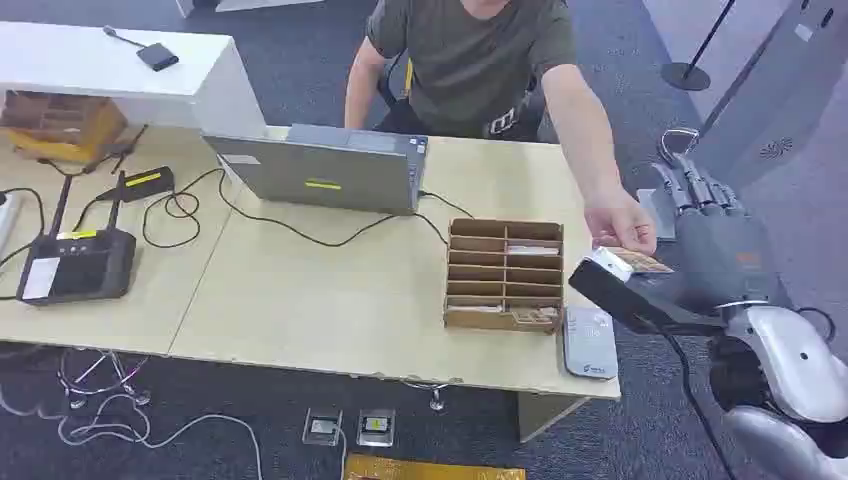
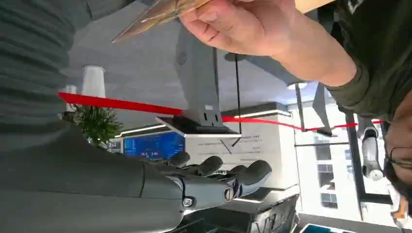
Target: Pass the card to the sensor for recognition and then transmit it.
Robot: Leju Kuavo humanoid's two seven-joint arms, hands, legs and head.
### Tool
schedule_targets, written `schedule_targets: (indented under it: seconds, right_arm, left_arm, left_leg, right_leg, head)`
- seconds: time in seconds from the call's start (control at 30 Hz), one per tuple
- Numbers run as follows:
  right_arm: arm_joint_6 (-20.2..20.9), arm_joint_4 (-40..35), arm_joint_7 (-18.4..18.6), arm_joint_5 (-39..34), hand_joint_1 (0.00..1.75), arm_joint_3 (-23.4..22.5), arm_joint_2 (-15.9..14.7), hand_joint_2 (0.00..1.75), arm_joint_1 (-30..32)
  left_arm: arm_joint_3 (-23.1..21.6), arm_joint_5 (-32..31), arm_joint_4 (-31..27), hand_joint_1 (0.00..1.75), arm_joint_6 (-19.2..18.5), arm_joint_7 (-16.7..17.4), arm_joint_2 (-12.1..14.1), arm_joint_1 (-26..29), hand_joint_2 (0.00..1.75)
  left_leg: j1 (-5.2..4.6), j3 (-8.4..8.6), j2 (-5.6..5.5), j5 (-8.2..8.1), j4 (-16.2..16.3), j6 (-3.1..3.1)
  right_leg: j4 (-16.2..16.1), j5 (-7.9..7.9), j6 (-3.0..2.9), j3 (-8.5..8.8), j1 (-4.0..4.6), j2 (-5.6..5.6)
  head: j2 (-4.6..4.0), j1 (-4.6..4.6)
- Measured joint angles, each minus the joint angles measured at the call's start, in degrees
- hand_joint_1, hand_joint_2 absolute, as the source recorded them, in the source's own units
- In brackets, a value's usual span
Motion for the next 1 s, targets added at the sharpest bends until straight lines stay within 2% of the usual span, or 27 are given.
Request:
schedule_targets:
  seconds: [0.03, 0.43, 1.0]
  right_arm:
    - [0.2, 0.1, 0.0, 0.0, 1.75, 0.1, 0.0, 1.75, 0.0]
    - [1.8, 0.7, 0.0, 0.4, 1.75, 0.1, 0.0, 1.75, 2.0]
    - [3.4, 0.7, 0.0, 0.9, 1.75, -4.4, -0.4, 1.75, 8.3]
  left_arm:
    - [0.0, -0.1, 0.0, 0.0, 0.0, 0.0, 0.0, 0.0, 0.0]
    - [-0.7, -0.7, 0.0, 0.0, 0.0, 0.1, 0.1, 0.0, 0.0]
    - [-2.1, -2.5, 0.0, 0.0, -1.6, 0.1, 0.4, 0.0, 0.0]
  left_leg:
    - [0.0, 0.0, 0.0, 0.0, 0.0, 0.0]
    - [0.0, 0.01, 0.0, 0.0, 0.0, 0.0]
    - [0.0, 0.02, 0.01, 0.0, 0.0, 0.0]
  right_leg:
    - [0.0, 0.0, 0.0, 0.0, 0.0, 0.0]
    - [0.0, 0.0, 0.0, -0.01, 0.0, 0.0]
    - [0.0, 0.0, 0.0, -0.01, 0.0, 0.02]
  head:
    - [0.0, 0.0]
    - [0.0, 0.02]
    - [0.0, 0.02]
